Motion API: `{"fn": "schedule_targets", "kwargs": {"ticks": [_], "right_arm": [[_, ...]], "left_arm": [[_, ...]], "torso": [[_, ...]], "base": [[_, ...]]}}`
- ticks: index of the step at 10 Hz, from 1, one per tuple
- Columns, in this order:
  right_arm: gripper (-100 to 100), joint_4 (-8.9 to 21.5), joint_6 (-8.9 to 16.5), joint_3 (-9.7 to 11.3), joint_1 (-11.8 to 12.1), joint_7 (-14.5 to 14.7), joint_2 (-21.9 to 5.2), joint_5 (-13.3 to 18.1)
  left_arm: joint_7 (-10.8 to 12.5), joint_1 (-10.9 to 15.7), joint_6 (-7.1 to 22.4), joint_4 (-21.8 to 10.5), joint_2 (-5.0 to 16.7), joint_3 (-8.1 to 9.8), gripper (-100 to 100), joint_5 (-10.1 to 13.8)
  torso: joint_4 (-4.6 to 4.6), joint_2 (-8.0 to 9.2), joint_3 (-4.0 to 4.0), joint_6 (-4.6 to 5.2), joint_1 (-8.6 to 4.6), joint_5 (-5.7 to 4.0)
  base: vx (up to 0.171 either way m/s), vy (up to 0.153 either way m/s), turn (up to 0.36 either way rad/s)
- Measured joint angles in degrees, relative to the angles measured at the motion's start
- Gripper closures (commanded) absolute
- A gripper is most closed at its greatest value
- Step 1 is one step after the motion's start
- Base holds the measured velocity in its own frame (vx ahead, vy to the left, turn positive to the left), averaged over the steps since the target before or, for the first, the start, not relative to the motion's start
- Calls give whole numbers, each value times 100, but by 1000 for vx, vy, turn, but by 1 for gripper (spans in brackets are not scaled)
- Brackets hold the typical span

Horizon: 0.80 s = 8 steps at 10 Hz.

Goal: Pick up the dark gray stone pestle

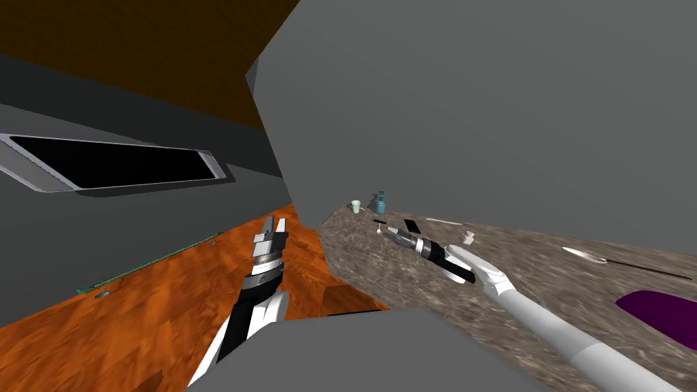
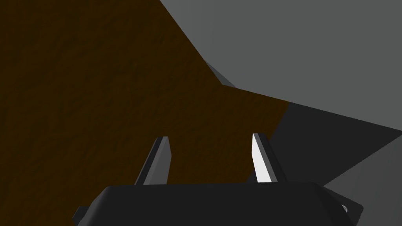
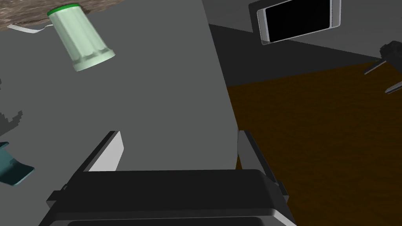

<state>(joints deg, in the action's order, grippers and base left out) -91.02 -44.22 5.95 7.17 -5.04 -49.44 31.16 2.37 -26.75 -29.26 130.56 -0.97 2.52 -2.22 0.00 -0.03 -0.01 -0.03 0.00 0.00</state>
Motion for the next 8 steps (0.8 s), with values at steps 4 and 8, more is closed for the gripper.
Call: {"fn": "schedule_targets", "kwargs": {"ticks": [4, 8], "right_arm": [[-100, 763, -264, 55, -288, 20, -488, 489], [-100, 1244, -410, 80, -447, -33, -832, 826]], "left_arm": [[0, 0, 0, 0, 0, 0, 0, 0], [0, -2, 0, 0, 0, 1, 0, 0]], "torso": [[-1, -3, -2, 2, -1, 0], [-1, -2, -1, 11, -3, -2]], "base": [[2, 7, 200], [7, 4, 162]]}}
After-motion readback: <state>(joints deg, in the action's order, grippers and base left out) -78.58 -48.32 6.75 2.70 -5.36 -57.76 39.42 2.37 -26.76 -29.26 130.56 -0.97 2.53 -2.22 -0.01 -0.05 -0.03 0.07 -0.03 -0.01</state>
